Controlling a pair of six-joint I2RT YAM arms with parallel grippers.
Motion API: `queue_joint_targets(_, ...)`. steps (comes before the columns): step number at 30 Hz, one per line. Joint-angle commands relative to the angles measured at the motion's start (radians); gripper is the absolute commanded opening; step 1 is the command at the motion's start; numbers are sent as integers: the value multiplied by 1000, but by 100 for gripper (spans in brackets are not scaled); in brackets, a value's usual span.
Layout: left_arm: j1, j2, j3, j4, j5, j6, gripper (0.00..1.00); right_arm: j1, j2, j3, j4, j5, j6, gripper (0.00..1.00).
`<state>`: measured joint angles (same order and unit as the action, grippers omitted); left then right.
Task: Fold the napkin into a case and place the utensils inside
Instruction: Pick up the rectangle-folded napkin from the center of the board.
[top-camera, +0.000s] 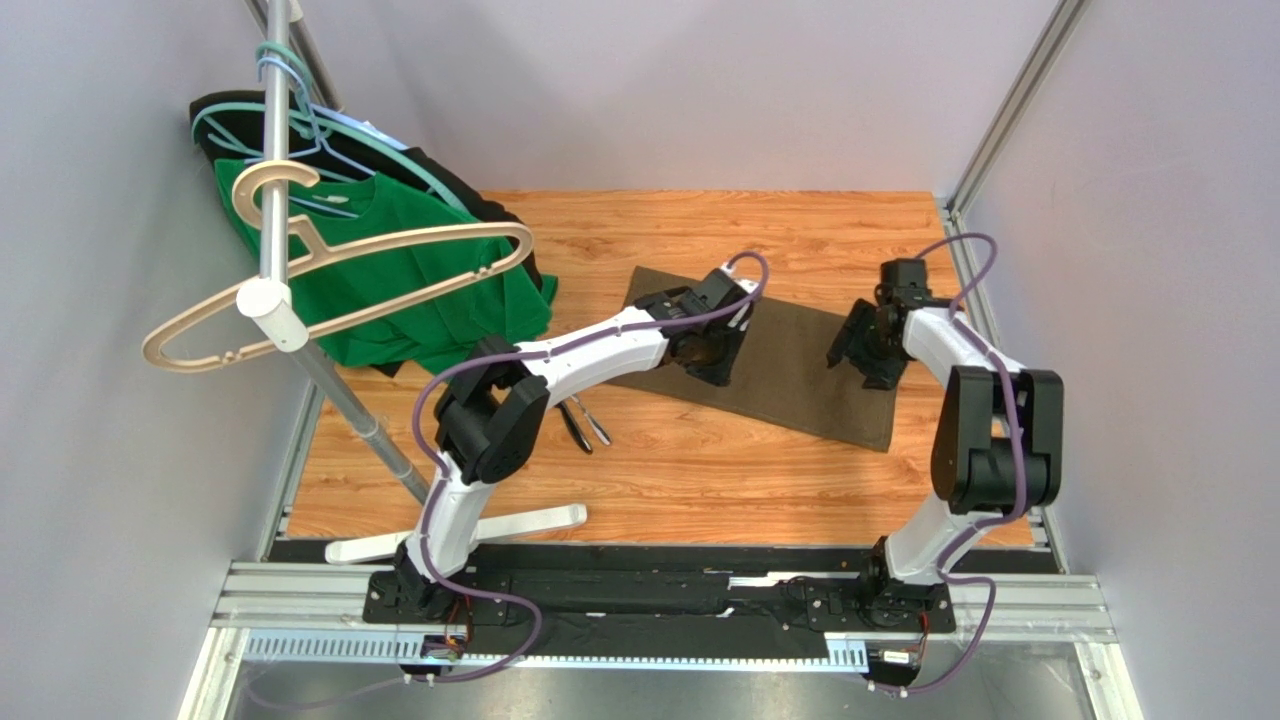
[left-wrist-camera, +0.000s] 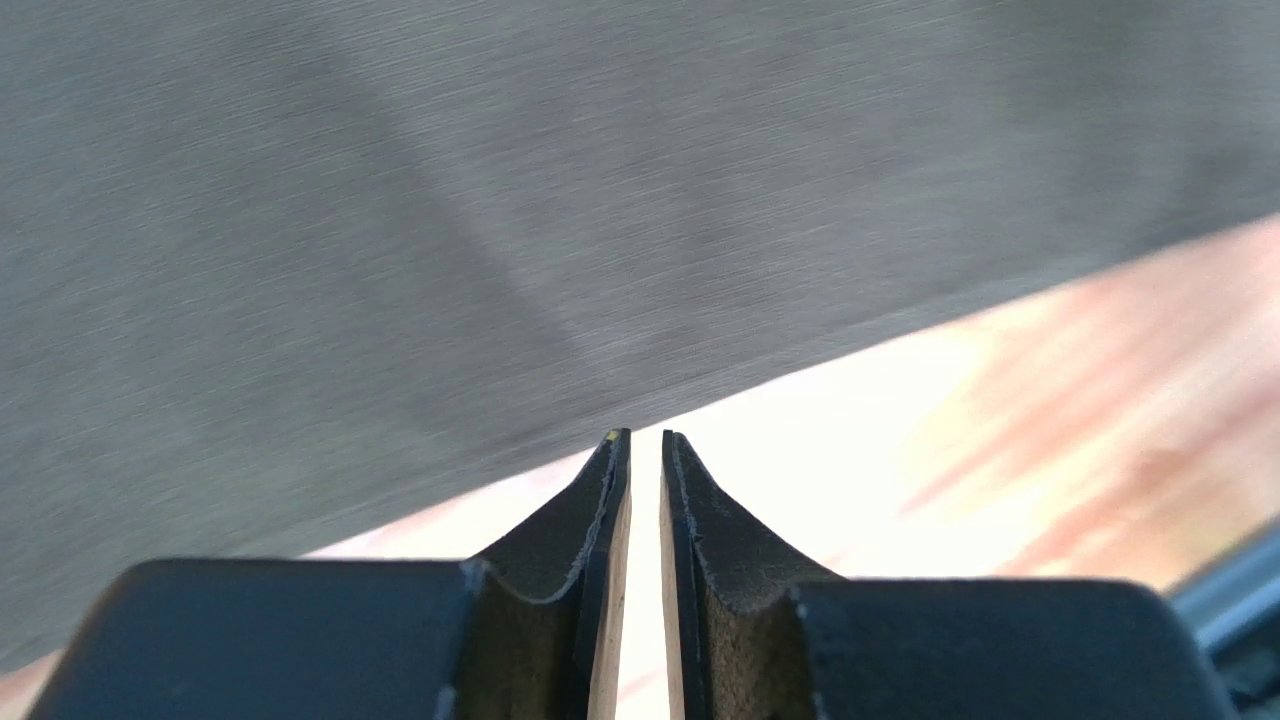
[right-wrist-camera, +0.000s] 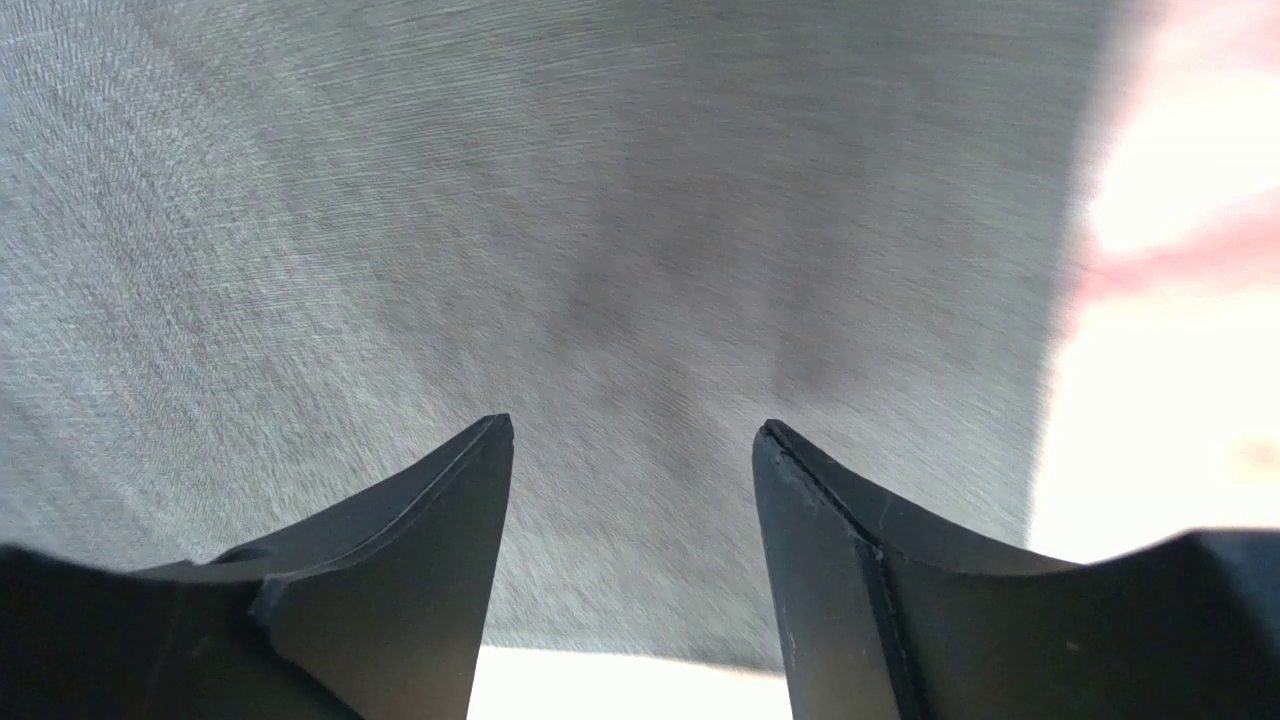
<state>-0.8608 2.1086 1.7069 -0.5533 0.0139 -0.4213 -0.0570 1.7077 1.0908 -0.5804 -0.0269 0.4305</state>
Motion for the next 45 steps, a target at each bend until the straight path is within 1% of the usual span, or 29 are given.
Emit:
queue_joint_targets(1, -7, 73, 161, 49, 53, 12, 21, -78, -111, -14, -45, 42, -13, 66)
queue_joint_targets(3, -10, 123, 212, 49, 72, 24, 20, -78, -97, 13, -58, 48, -30, 66)
queue_joint_targets(4, -12, 139, 252, 50, 61, 33, 20, -83, -89, 18, -64, 47, -27, 66)
queue_joint_targets(6, -14, 177, 278, 64, 26, 29, 19, -86, -73, 29, -61, 44, -32, 66)
queue_joint_targets(9, -14, 223, 341, 82, 20, 41, 18, -105, -48, 32, -64, 90, -59, 67)
queue_joint_targets(11, -11, 261, 375, 66, 24, 29, 18, -135, -39, 12, -64, 102, -68, 67)
queue_joint_targets(14, -7, 303, 433, 53, 52, 6, 17, -145, -40, -28, -1, 102, -95, 66)
queue_joint_targets(19, -1, 310, 428, 66, 112, -25, 17, -147, 47, 12, 11, 78, -133, 59)
queue_joint_targets(26, 2, 298, 407, 69, 126, -56, 16, -170, 119, 3, 22, 42, -130, 60)
queue_joint_targets(28, 5, 292, 389, 75, 127, -68, 16, -165, 125, -15, 24, 41, -124, 53)
queue_joint_targets(29, 8, 284, 382, 81, 126, -74, 16, -158, 125, -19, 21, 48, -124, 52)
queue_joint_targets(31, 19, 281, 370, 88, 130, -88, 16, -136, 113, -28, 21, 93, -119, 47)
queue_joint_targets(32, 22, 280, 370, 92, 132, -92, 16, -130, 107, -31, 21, 97, -118, 44)
queue_joint_targets(33, 29, 280, 370, 93, 133, -111, 16, -124, 102, -32, 22, 104, -115, 38)
queue_joint_targets(35, 39, 281, 366, 107, 159, -137, 16, -101, 109, -20, 16, 142, -119, 37)
queue_joint_targets(36, 43, 281, 362, 113, 172, -149, 16, -92, 112, -16, 14, 157, -124, 32)
queue_joint_targets(38, 54, 281, 362, 118, 193, -178, 16, -72, 124, -6, 10, 171, -124, 29)
queue_joint_targets(40, 57, 275, 358, 124, 207, -194, 16, -63, 127, -5, 5, 197, -116, 21)
queue_joint_targets(41, 57, 272, 358, 125, 212, -194, 16, -60, 124, 1, -1, 209, -113, 13)
queue_joint_targets(44, 57, 272, 356, 138, 213, -188, 17, -55, 72, 20, -38, 219, -102, 0)
queue_joint_targets(45, 57, 275, 356, 142, 209, -188, 17, -55, 52, 20, -54, 225, -98, 0)
